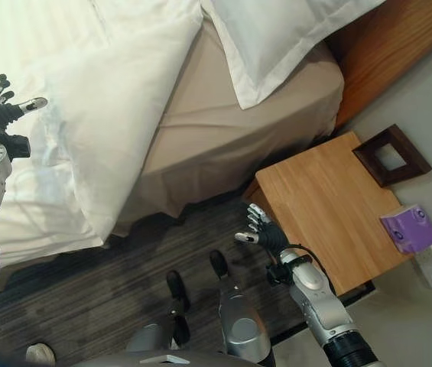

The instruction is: Making the bed.

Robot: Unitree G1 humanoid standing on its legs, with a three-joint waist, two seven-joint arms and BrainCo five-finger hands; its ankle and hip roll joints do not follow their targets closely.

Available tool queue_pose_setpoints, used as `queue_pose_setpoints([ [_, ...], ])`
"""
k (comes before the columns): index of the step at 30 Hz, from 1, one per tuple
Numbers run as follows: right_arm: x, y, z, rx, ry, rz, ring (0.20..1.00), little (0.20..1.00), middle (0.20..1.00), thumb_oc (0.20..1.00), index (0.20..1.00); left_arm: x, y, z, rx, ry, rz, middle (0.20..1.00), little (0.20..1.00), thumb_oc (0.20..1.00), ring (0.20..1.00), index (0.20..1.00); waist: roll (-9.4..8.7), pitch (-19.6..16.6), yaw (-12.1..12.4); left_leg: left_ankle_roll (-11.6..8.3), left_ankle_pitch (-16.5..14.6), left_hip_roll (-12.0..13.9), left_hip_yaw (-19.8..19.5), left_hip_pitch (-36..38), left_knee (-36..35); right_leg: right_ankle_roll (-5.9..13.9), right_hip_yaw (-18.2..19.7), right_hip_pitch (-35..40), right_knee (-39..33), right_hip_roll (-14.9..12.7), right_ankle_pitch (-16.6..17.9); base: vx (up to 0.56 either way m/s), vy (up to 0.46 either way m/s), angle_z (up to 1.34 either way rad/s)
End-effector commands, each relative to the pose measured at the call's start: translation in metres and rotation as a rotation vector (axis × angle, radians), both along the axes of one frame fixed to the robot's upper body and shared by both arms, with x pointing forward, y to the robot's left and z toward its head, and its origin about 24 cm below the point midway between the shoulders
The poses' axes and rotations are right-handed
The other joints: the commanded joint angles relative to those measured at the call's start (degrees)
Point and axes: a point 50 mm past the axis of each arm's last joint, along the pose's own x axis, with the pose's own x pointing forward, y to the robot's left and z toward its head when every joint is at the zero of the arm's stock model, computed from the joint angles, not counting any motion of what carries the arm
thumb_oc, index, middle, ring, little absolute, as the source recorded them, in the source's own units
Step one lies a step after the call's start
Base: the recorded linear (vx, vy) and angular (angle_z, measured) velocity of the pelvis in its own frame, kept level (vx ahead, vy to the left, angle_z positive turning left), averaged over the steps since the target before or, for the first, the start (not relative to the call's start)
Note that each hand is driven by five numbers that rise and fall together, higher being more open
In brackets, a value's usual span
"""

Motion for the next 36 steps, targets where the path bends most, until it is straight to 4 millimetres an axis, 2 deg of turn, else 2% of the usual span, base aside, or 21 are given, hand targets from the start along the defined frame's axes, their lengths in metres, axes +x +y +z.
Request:
queue_pose_setpoints([
  [1,-0.001,-0.002,0.023,0.028,-0.108,0.013,1.0,1.0,1.0,1.0,1.0,0.006,-0.001,0.021,0.012,-0.05,0.016,1.0,1.0,1.0,1.0,1.0,-0.4,-0.3,-1.7,-4.15,1.8,1.7,-0.5,1.8,0.5,5.54,-0.6,-0.5,0.6,-1.6,1.1,-0.01,0.013,-0.06],
  [6,0.007,-0.008,0.031,0.009,-0.147,-0.022,1.0,1.0,1.0,1.0,1.0,0.019,-0.024,0.005,-0.011,0.006,-0.049,1.0,1.0,1.0,1.0,1.0,1.68,2.8,-3.3,-4.55,2.4,1.2,0.5,-2.1,0.5,5.8,0.8,-4.6,0.6,-1.8,2.0,-0.04,0.03,-0.11],
  [7,0.008,-0.01,0.032,0.007,-0.153,-0.032,1.0,1.0,1.0,1.0,1.0,0.023,-0.031,0.005,-0.017,0.004,-0.068,0.878,0.878,0.878,0.878,0.878,2.04,3.1,-3.6,-4.56,2.4,1.1,0.5,-2.5,0.5,5.86,1.0,-5.1,0.6,-1.8,2.1,-0.01,0.027,-0.06],
  [8,0.008,-0.012,0.032,0.004,-0.155,-0.049,1.0,1.0,1.0,1.0,1.0,0.028,-0.044,0.001,-0.016,0.014,-0.107,0.213,0.213,0.213,0.213,0.213,2.88,3.5,-4.0,-4.64,2.5,0.9,0.8,-3.0,0.5,5.91,1.3,-5.8,0.6,-1.9,2.2,0.0,0.019,-0.05],
  [11,0.006,-0.016,0.028,-0.015,-0.143,-0.07,1.0,1.0,1.0,1.0,1.0,0.037,-0.069,0.002,0.034,0.022,-0.185,0.2,0.2,0.2,0.2,0.2,3.72,3.3,-4.4,-4.63,2.4,0.7,0.8,-2.9,0.5,5.86,1.6,-5.6,0.6,-1.9,2.1,0.0,0.0,0.0],
  [13,0.006,-0.016,0.028,-0.015,-0.143,-0.07,1.0,1.0,1.0,1.0,1.0,0.037,-0.069,0.002,0.035,0.022,-0.185,0.2,0.2,0.2,0.2,0.2,3.71,3.3,-4.3,-4.63,2.4,0.7,0.8,-2.8,0.5,5.86,1.6,-5.5,0.6,-1.9,2.1,0.02,-0.005,0.04],
  [14,0.004,-0.018,0.025,-0.022,-0.131,-0.08,1.0,1.0,1.0,1.0,1.0,0.042,-0.088,0.012,0.124,0.007,-0.243,0.2,0.2,0.2,0.2,0.2,4.5,3.1,-4.7,-4.64,2.4,0.6,0.7,-2.3,0.5,5.93,1.6,-5.0,0.6,-2.1,1.9,0.04,0.004,0.02],
  [15,0.003,-0.019,0.024,-0.024,-0.13,-0.079,1.0,1.0,1.0,1.0,1.0,0.045,-0.097,0.018,0.147,-0.009,-0.271,0.2,0.2,0.2,0.2,0.2,4.87,2.8,-4.7,-4.64,2.3,0.5,0.7,-2.0,0.5,5.93,1.4,-4.6,0.6,-2.2,1.8,0.06,0.003,0.01],
  [17,0.002,-0.018,0.023,-0.028,-0.124,-0.074,1.0,1.0,1.0,1.0,1.0,0.046,-0.124,0.046,0.254,-0.102,-0.371,0.2,0.2,0.2,0.2,0.2,6.24,1.9,-4.7,-4.56,2.0,0.3,0.7,-0.8,0.5,6.14,1.0,-3.4,0.6,-2.5,1.6,0.06,0.002,0.02],
  [19,0.001,-0.019,0.022,-0.032,-0.12,-0.074,1.0,1.0,1.0,1.0,1.0,0.045,-0.132,0.055,0.264,-0.137,-0.399,0.2,0.2,0.2,0.2,0.2,6.63,1.6,-4.6,-4.49,2.0,0.3,0.7,-0.3,0.5,6.19,0.9,-3.0,0.6,-2.5,1.5,0.02,0.001,0.01],
  [21,0.0,-0.02,0.019,-0.043,-0.11,-0.078,1.0,1.0,1.0,1.0,1.0,0.042,-0.162,0.077,0.273,-0.243,-0.511,0.2,0.2,0.2,0.2,0.2,7.82,0.6,-4.2,-4.41,1.9,0.1,0.5,0.6,0.5,6.3,0.2,-1.9,0.6,-2.9,1.2,0.0,0.0,0.0],
  [22,0.0,-0.02,0.019,-0.043,-0.11,-0.079,1.0,1.0,1.0,1.0,1.0,0.042,-0.163,0.077,0.273,-0.243,-0.512,0.2,0.2,0.2,0.2,0.2,7.82,0.7,-4.2,-4.41,1.9,0.1,0.4,0.6,0.5,6.3,0.2,-1.9,0.6,-2.9,1.2,0.0,0.0,0.0],
  [24,-0.001,-0.021,0.018,-0.046,-0.106,-0.079,1.0,1.0,1.0,1.0,1.0,0.037,-0.184,0.094,0.303,-0.312,-0.589,0.2,0.2,0.2,0.2,0.2,8.58,0.0,-4.1,-4.31,1.8,-0.1,0.2,1.1,0.5,6.34,-0.3,-1.3,0.6,-3.0,0.9,0.02,-0.01,0.04],
  [25,-0.001,-0.022,0.015,-0.044,-0.094,-0.089,1.0,1.0,1.0,1.0,1.0,0.031,-0.203,0.106,0.286,-0.381,-0.658,0.2,0.2,0.2,0.2,0.2,9.15,-0.6,-4.2,-4.24,1.7,-0.3,0.1,1.7,0.5,6.37,-0.7,-0.6,0.6,-3.3,0.7,0.02,-0.009,0.04],
  [28,-0.003,-0.022,0.012,-0.046,-0.082,-0.089,1.0,1.0,1.0,1.0,1.0,0.031,-0.213,0.106,0.212,-0.406,-0.696,0.2,0.2,0.2,0.2,0.2,9.4,-1.0,-4.6,-4.16,1.6,-0.3,0.1,2.2,0.5,6.38,-0.9,-0.1,0.6,-3.4,0.5,0.01,-0.004,0.02],
  [30,-0.004,-0.02,0.009,-0.05,-0.067,-0.083,1.0,1.0,1.0,1.0,1.0,0.032,-0.229,0.101,0.105,-0.417,-0.742,0.2,0.2,0.2,0.2,0.2,9.42,-1.2,-5.3,-4.14,1.5,-0.3,0.4,2.5,0.5,6.33,-0.9,0.0,0.6,-3.3,0.3,0.0,0.0,0.0],
  [31,-0.003,-0.017,0.006,-0.045,-0.055,-0.074,1.0,1.0,1.0,1.0,1.0,0.034,-0.245,0.09,0.01,-0.4,-0.783,0.2,0.2,0.2,0.2,0.2,9.21,-1.2,-6.3,-4.05,1.3,-0.1,0.8,2.7,0.5,6.29,-0.5,0.0,0.6,-3.1,0.4,0.0,0.0,0.0],
  [32,-0.003,-0.017,0.006,-0.046,-0.055,-0.074,1.0,1.0,1.0,1.0,1.0,0.034,-0.245,0.09,0.01,-0.4,-0.783,0.2,0.2,0.2,0.2,0.2,9.22,-1.2,-6.2,-4.05,1.3,-0.1,0.9,2.7,0.5,6.29,-0.5,0.0,0.6,-3.1,0.4,0.0,0.0,0.0],
  [34,-0.004,-0.016,0.003,-0.044,-0.036,-0.069,1.0,1.0,1.0,1.0,1.0,0.036,-0.26,0.079,0.012,-0.355,-0.81,0.2,0.2,0.2,0.2,0.2,8.88,-1.0,-7.2,-4.04,1.2,0.1,1.7,3.0,0.5,6.26,0.2,0.0,0.6,-2.8,0.4,0.01,-0.005,-0.08],
  [35,-0.003,-0.015,0.002,-0.04,-0.032,-0.062,1.0,1.0,1.0,1.0,1.0,0.039,-0.272,0.063,0.048,-0.288,-0.825,0.2,0.2,0.2,0.2,0.2,8.53,-0.9,-8.1,-4.04,1.1,0.2,2.3,3.1,0.5,6.24,0.8,-0.1,0.6,-2.6,0.6,0.0,-0.012,-0.14],
  [36,-0.003,-0.015,0.002,-0.04,-0.032,-0.062,1.0,1.0,1.0,1.0,1.0,0.039,-0.272,0.063,0.048,-0.288,-0.825,0.2,0.2,0.2,0.2,0.2,8.53,-0.9,-8.0,-4.04,1.1,0.2,2.3,3.1,0.5,6.24,0.8,-0.1,0.6,-2.6,0.6,0.0,-0.004,-0.12],
])
